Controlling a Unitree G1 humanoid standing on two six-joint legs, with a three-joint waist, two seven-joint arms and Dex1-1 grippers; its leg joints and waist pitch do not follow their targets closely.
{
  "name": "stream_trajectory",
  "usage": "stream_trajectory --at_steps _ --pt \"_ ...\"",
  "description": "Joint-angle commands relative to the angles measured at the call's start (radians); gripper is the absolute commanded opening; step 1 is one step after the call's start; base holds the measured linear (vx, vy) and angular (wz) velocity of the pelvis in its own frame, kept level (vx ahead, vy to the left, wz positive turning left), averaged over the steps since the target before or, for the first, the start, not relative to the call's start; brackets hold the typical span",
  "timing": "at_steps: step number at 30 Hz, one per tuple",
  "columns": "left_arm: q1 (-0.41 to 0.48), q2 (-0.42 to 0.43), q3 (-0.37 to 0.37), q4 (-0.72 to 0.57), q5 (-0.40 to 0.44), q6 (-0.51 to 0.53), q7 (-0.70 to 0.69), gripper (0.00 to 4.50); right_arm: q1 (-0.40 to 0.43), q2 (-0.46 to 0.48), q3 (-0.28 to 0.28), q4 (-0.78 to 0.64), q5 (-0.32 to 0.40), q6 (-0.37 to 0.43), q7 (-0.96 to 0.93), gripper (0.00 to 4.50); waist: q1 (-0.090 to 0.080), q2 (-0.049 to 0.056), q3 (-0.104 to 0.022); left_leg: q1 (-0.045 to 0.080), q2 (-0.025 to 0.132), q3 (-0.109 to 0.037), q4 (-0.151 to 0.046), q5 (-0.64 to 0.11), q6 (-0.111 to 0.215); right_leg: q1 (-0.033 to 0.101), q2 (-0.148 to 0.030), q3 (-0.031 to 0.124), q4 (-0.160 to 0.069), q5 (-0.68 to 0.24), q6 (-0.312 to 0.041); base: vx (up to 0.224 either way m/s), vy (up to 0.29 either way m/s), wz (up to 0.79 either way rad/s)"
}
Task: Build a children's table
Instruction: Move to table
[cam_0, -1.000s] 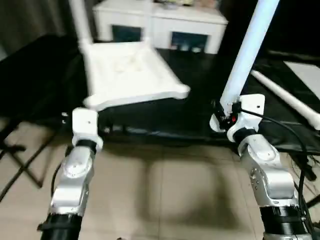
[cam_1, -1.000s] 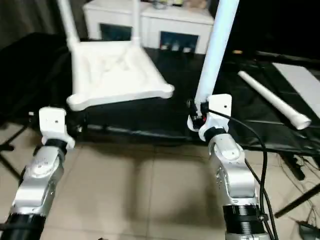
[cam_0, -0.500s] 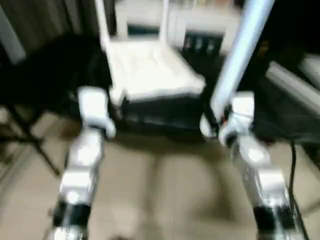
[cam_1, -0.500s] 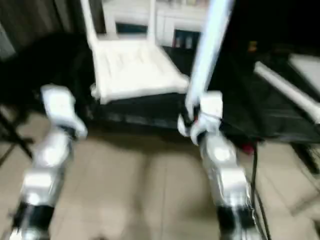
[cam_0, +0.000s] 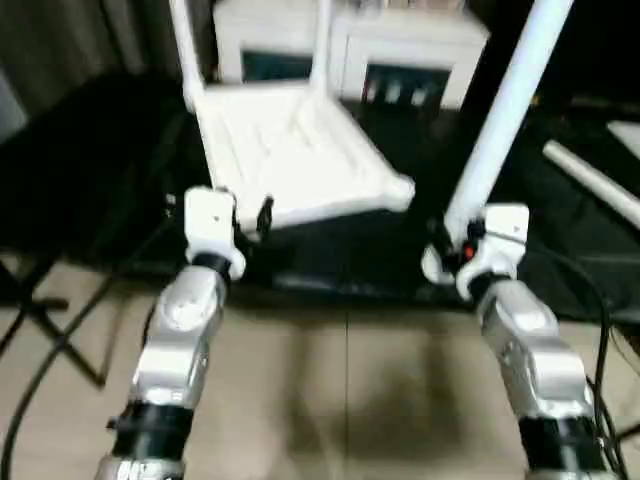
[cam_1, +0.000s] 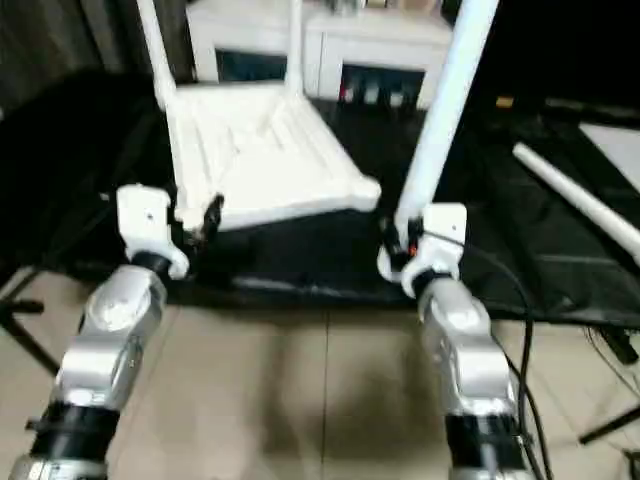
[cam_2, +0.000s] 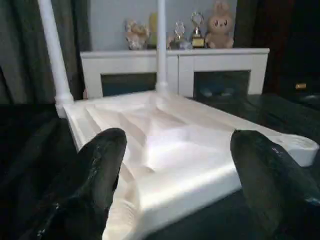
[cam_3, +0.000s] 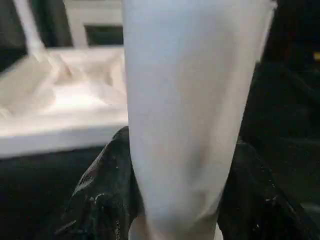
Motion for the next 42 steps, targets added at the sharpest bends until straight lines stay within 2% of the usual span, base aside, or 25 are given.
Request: stream_trajectory --at_steps 1,4,6,7,8,9,10,13,14,15,16,18,21,23,24,27,29,30,32,33,36,38,39,41,42 --pt "-0.013 -0.013 -0.007 -0.001 0.006 0.009 -0.011 3.76 -0.003 -0.027 -0.022 -0.018 0.001 -0.005 -0.005 1.86 -0.022 0.029 -0.054 0.085 0.238 -0.090 -0.253 -0.273 -0.215 -0.092 -0.084 -0.063 0.109 -0.216 0.027 0.077 0.108 -0.53" --pt "-0.013 -0.015 -0.013 0.001 0.005 0.008 -0.008 3.76 -0.003 -0.031 -0.031 -0.019 -0.001 -0.008 -0.001 1.86 -0.038 0.014 -0.063 0.143 0.182 0.058 -0.273 -0.181 -0.173 -0.098 -0.112 -0.147 0.054 0.028 -0.071 0.116 0.069 -0.43" --pt "-0.013 -0.015 -0.016 0.001 0.003 0.009 -0.007 3.76 -0.003 -0.031 -0.034 -0.018 -0.002 -0.008 -0.001 1.86 -0.044 -0.053 -0.080 0.182 0.103 0.154 -0.249 -0.095 -0.193 -0.043 -0.154 -0.113 -0.047 0.065 -0.182 0.184 -0.013 -0.66" --pt "-0.012 -0.014 -0.017 0.001 0.002 0.009 -0.007 3.76 -0.004 -0.031 -0.035 -0.018 -0.003 -0.008 -0.001 1.86 -0.018 -0.088 -0.083 0.116 0.028 0.181 -0.190 -0.133 -0.165 0.059 -0.157 -0.029 -0.076 -0.024 -0.248 0.207 -0.033 -0.73" --pt "-0.012 -0.015 -0.018 0.000 0.002 0.009 -0.006 3.76 -0.004 -0.030 -0.038 -0.017 -0.004 -0.009 -0.001 1.86 0.024 -0.103 -0.096 -0.049 0.008 0.083 -0.001 -0.105 0.027 0.206 -0.316 0.080 -0.160 -0.298 -0.336 0.234 -0.069 -0.63" --pt "-0.012 -0.016 -0.019 0.001 0.003 0.010 -0.006 3.76 -0.005 -0.030 -0.040 -0.016 -0.004 -0.014 -0.002 1.86 0.045 -0.070 -0.106 -0.055 0.007 0.061 0.019 -0.040 0.035 0.194 -0.340 0.104 -0.163 -0.262 -0.381 0.238 -0.071 -0.32" --pt "-0.012 -0.017 -0.018 0.001 0.004 0.009 -0.006 3.76 -0.006 -0.030 -0.041 -0.015 -0.004 -0.016 -0.001 1.86 0.018 -0.069 -0.102 -0.146 0.026 0.020 0.071 0.047 0.011 0.218 -0.325 0.082 -0.120 -0.070 -0.407 0.238 -0.071 -0.32" --pt "-0.014 -0.022 -0.015 0.002 0.008 0.009 -0.011 3.76 -0.006 -0.034 -0.035 -0.015 -0.003 -0.018 0.000 1.86 0.013 -0.046 -0.083 -0.154 0.034 0.021 -0.036 0.369 -0.006 0.130 -0.203 -0.082 -0.145 0.148 -0.336 0.208 -0.047 -0.12" --pt "-0.014 -0.022 -0.015 0.002 0.008 0.009 -0.011 3.76 -0.006 -0.034 -0.035 -0.015 -0.003 -0.018 0.000 1.86 0.017 -0.019 -0.071 -0.134 0.048 0.021 -0.095 0.405 0.036 0.112 -0.181 -0.108 -0.162 0.035 -0.296 0.193 -0.016 -0.05" --pt "-0.015 -0.024 -0.016 0.004 0.009 0.009 -0.011 3.76 -0.005 -0.036 -0.034 -0.015 -0.001 -0.021 0.001 1.86 -0.021 0.055 -0.053 -0.075 0.141 -0.033 -0.213 0.209 0.130 0.105 -0.065 -0.168 -0.080 -0.173 -0.117 0.212 0.059 -0.21" --pt "-0.015 -0.024 -0.016 0.004 0.009 0.009 -0.011 3.76 -0.005 -0.037 -0.034 -0.016 0.000 -0.021 0.003 1.86 -0.057 0.068 -0.055 -0.052 0.198 -0.096 -0.247 0.079 0.197 0.077 -0.056 -0.166 0.029 -0.208 -0.076 0.212 0.059 -0.21" --pt "-0.015 -0.025 -0.017 0.004 0.009 0.007 -0.012 3.76 -0.003 -0.040 -0.029 -0.019 -0.002 -0.024 0.009 1.86 -0.049 0.044 -0.092 0.059 0.234 -0.125 -0.207 -0.078 0.362 -0.017 -0.090 -0.099 0.065 -0.174 -0.021 0.216 0.031 -0.02" --pt "-0.014 -0.026 -0.020 0.006 0.008 0.009 -0.010 3.76 0.001 -0.038 -0.029 -0.023 -0.010 -0.023 0.012 1.86 -0.058 -0.001 -0.093 0.066 0.212 -0.097 -0.194 0.178 0.546 -0.072 -0.123 -0.052 0.067 -0.053 0.109 0.165 -0.027 0.04" --pt "-0.014 -0.026 -0.020 0.007 0.006 0.011 -0.007 3.76 0.000 -0.036 -0.030 -0.022 -0.012 -0.023 0.014 1.86 -0.026 -0.066 -0.073 -0.078 0.061 0.038 -0.128 0.012 0.378 0.038 -0.177 0.027 -0.110 0.024 0.044 0.104 -0.104 0.02" --pt "-0.016 -0.028 -0.016 0.010 0.003 0.012 -0.003 3.76 0.000 -0.035 -0.031 -0.020 -0.014 -0.024 0.014 1.86 0.027 -0.066 -0.073 -0.159 0.031 0.036 0.012 0.034 0.187 0.148 -0.276 0.105 -0.166 -0.367 0.008 0.105 -0.123 0.01" --pt "-0.018 -0.031 -0.009 0.013 0.004 0.013 -0.004 3.76 -0.001 -0.037 -0.027 -0.017 -0.012 -0.028 0.011 1.86 0.029 -0.050 -0.063 -0.166 0.037 0.029 -0.027 0.129 0.100 0.165 -0.227 0.050 -0.172 -0.395 -0.076 0.109 -0.091 -0.03" --pt "-0.020 -0.033 -0.006 0.014 0.006 0.014 -0.003 3.76 -0.002 -0.041 -0.022 -0.015 -0.015 -0.032 0.013 1.86 0.024 -0.010 -0.059 -0.121 0.069 0.037 -0.117 0.155 0.108 0.159 -0.191 -0.002 -0.194 -0.420 -0.145 0.124 -0.023 0.02" --pt "-0.020 -0.033 -0.006 0.014 0.006 0.015 -0.003 3.76 -0.002 -0.042 -0.021 -0.014 -0.016 -0.034 0.014 1.86 -0.020 0.032 -0.055 -0.048 0.146 -0.018 -0.223 -0.007 0.121 0.130 -0.103 -0.082 -0.134 -0.303 -0.093 0.168 0.081 -0.08" --pt "-0.022 -0.035 -0.004 0.013 0.006 0.018 -0.002 3.76 -0.003 -0.042 -0.019 -0.012 -0.017 -0.035 0.014 1.86 -0.058 0.054 -0.089 0.101 0.210 -0.103 -0.238 -0.222 0.218 0.020 -0.096 -0.099 -0.008 -0.191 -0.067 0.179 0.088 -0.07" --pt "-0.024 -0.037 -0.004 0.013 0.006 0.020 0.000 3.76 -0.004 -0.044 -0.017 -0.012 -0.020 -0.037 0.014 1.86 -0.071 0.047 -0.094 0.107 0.212 -0.121 -0.230 -0.175 0.280 -0.002 -0.095 -0.099 0.020 -0.154 -0.024 0.169 0.040 0.06" --pt "-0.025 -0.038 -0.005 0.013 0.004 0.022 0.005 3.76 -0.003 -0.044 -0.017 -0.013 -0.025 -0.039 0.017 1.86 -0.081 0.001 -0.090 0.092 0.175 -0.068 -0.198 0.165 0.482 -0.074 -0.137 -0.057 0.020 0.001 0.088 0.149 0.010 0.06" --pt "-0.027 -0.038 -0.003 0.015 0.004 0.023 0.008 3.76 -0.003 -0.046 -0.013 -0.013 -0.028 -0.039 0.022 1.86 -0.064 -0.044 -0.077 0.004 0.078 0.020 -0.179 0.040 0.378 0.004 -0.163 -0.016 -0.094 0.067 0.058 0.126 -0.058 0.06" --pt "-0.029 -0.038 -0.001 0.018 0.007 0.024 0.010 3.76 -0.001 -0.058 0.010 -0.017 -0.046 -0.035 0.034 1.86 -0.008 -0.068 -0.083 -0.124 0.010 0.035 -0.005 -0.010 0.230 0.161 -0.301 0.111 -0.176 -0.269 -0.079 0.112 -0.092 0.01" --pt "-0.029 -0.039 0.001 0.017 0.009 0.025 0.010 3.76 0.003 -0.061 0.024 -0.024 -0.040 -0.022 0.052 1.86 0.010 -0.070 -0.086 -0.185 0.017 0.019 0.027 0.090 0.183 0.191 -0.307 0.029 -0.151 -0.242 -0.056 0.119 -0.074 0.00" --pt "-0.029 -0.039 0.002 0.017 0.010 0.026 0.009 3.76 0.005 -0.061 0.028 -0.026 -0.038 -0.022 0.058 1.86 -0.008 -0.037 -0.071 -0.164 0.045 0.017 0.007 0.163 0.134 0.146 -0.334 -0.087 -0.205 -0.306 -0.004 0.118 -0.031 0.26"
